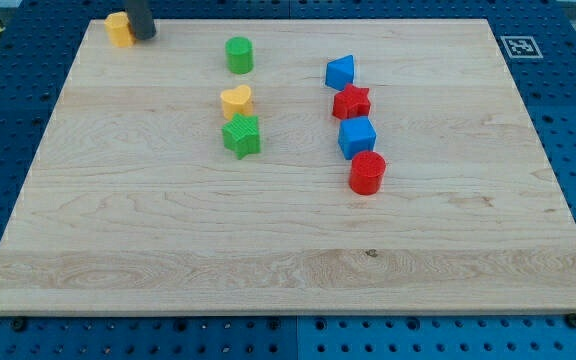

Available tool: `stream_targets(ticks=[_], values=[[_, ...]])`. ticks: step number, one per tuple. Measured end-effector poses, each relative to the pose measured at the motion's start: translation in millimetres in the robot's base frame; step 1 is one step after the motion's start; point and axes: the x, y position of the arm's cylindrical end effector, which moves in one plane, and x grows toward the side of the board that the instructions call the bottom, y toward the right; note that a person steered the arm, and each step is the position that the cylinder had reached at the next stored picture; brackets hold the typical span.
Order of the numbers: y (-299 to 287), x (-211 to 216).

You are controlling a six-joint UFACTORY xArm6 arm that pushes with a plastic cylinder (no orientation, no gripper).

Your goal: Push the red circle to the right of the red star

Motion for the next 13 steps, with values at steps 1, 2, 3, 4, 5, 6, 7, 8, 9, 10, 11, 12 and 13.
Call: stream_targets(ticks=[1, 2, 3, 4, 5, 6, 7, 8, 9, 10, 11, 12, 13], values=[[25.2, 0.0], [63.1, 0.5], [63.6, 0.9], [63.6, 2.2], [63.6, 11.1], [63.6, 18.8], [63.6, 26.5], [63.6, 37.6], [63.6, 41.9], [64.7, 46.6], [72.2, 58.5], [86.8, 84.1], [82.4, 111.1]])
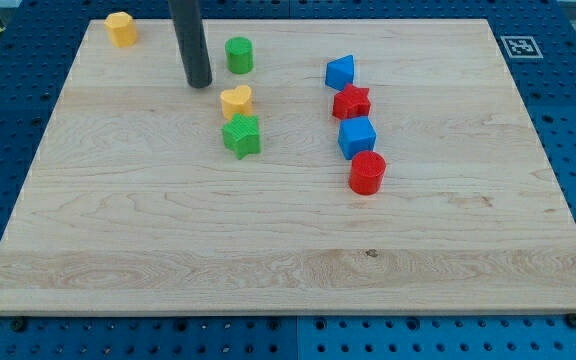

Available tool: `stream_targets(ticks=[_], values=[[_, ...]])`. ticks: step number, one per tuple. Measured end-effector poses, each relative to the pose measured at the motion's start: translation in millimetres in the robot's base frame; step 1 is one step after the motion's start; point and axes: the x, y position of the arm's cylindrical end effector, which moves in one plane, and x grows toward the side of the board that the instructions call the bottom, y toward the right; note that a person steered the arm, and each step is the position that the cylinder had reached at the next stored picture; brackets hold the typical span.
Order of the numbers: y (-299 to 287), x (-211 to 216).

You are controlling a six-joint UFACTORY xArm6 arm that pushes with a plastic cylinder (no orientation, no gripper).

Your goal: Push the red circle to the right of the red star

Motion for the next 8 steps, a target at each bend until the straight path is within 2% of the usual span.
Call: stream_targets(ticks=[2, 3, 4, 5, 6, 8], values=[[0.5, 101.5], [28.3, 152.8], [30.0, 156.8], [61.4, 165.0], [134.2, 167.7], [182.0, 167.7]])
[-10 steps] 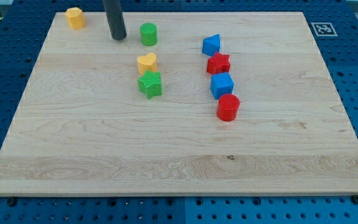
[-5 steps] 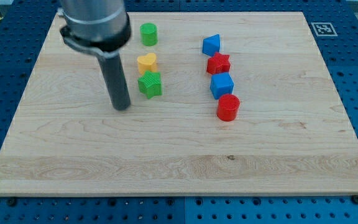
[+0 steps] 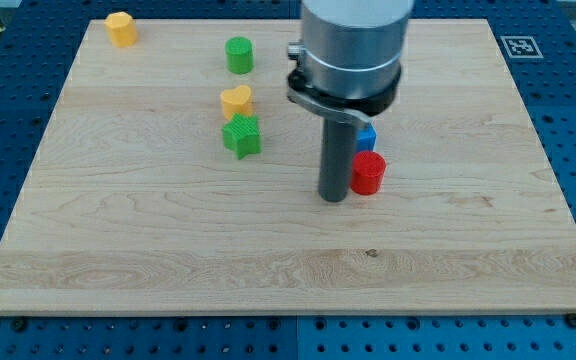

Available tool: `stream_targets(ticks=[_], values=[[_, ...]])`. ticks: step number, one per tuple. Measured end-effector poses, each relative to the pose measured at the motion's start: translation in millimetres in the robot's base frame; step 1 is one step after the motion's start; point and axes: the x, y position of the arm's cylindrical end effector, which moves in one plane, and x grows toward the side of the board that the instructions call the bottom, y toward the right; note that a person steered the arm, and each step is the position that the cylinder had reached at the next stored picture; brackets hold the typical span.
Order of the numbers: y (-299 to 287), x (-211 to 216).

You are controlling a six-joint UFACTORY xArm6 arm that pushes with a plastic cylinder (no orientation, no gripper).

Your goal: Push the red circle to the right of the red star

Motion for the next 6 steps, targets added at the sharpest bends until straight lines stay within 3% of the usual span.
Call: stream_targets(ticks=[1, 6], values=[[60.1, 0.0], [64.8, -1.4]])
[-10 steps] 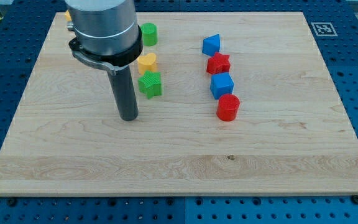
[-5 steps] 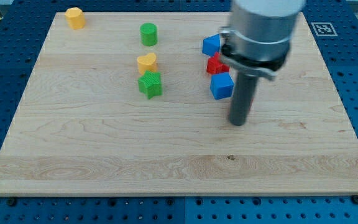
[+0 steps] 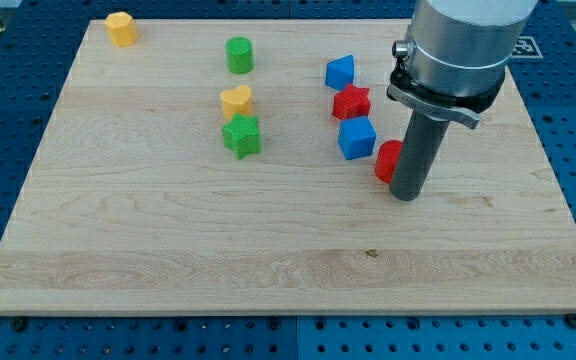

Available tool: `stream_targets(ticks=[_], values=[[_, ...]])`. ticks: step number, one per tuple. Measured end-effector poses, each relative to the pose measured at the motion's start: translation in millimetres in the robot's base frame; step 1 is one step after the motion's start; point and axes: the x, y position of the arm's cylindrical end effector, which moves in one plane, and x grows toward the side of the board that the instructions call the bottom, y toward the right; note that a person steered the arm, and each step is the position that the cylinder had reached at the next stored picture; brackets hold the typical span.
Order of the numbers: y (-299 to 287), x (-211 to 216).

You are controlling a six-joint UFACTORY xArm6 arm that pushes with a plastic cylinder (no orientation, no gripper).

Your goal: Push the red circle to the right of the red star

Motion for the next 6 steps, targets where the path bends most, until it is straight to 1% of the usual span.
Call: stream_targets(ticks=[1, 3, 4, 6], values=[[0.0, -0.1], [0.5, -30.6], [1.8, -39.3], [-17.3, -38.8]])
